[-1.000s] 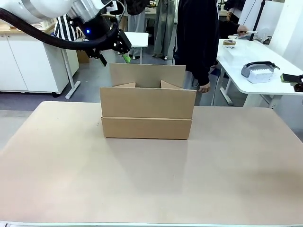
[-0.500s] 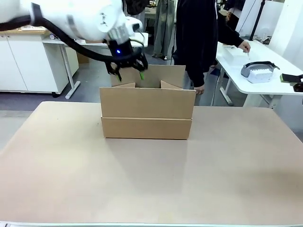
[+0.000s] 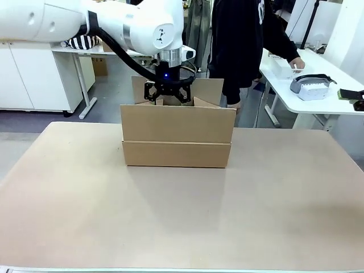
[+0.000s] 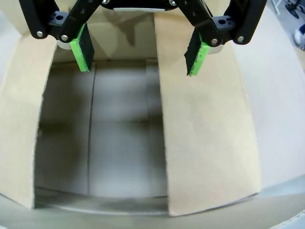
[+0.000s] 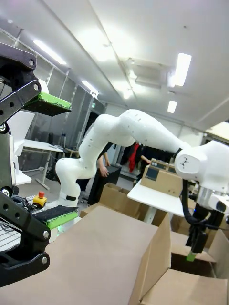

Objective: Pack the gift set into the box.
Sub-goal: Place both hands on the side flaps of the Package Box and spread them outward.

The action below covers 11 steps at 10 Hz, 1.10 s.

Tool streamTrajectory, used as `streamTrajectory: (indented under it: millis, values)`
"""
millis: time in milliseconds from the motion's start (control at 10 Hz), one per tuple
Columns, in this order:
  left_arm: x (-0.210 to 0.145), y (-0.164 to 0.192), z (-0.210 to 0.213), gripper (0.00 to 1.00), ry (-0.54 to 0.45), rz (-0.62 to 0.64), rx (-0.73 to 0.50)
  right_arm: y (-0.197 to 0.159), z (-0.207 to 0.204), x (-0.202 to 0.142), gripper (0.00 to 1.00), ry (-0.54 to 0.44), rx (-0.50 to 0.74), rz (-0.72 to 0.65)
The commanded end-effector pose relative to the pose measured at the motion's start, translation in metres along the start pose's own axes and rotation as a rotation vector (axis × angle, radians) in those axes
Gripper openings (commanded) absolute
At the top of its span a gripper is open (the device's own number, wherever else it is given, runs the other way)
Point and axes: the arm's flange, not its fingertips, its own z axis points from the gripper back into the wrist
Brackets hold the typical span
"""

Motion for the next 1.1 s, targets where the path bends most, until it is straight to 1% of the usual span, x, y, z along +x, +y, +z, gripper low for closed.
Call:
streamTrajectory:
  millis: [0,200,400,500,800,1000]
  values:
    - [-0.003,-0.01,0.002,1.0,0.006,0.053,0.123,0.0,0.001,0.001,1.0,0.006,0.009,0.032]
    - [-0.009,-0.02,-0.01,1.0,0.002,0.046,0.23,0.0,0.001,0.001,1.0,0.006,0.009,0.032]
    - [-0.01,-0.024,-0.019,1.0,-0.029,0.068,0.337,0.0,0.001,0.001,1.0,0.006,0.009,0.032]
    - [-0.008,-0.026,-0.026,1.0,-0.019,0.06,0.352,0.0,0.001,0.001,1.0,0.006,0.009,0.032]
    - [-0.006,-0.027,-0.044,1.0,-0.033,0.112,0.485,0.0,0.001,0.001,1.0,0.006,0.009,0.032]
    - [-0.003,-0.024,-0.056,1.0,-0.026,0.129,0.532,0.0,0.001,0.001,1.0,0.006,0.009,0.032]
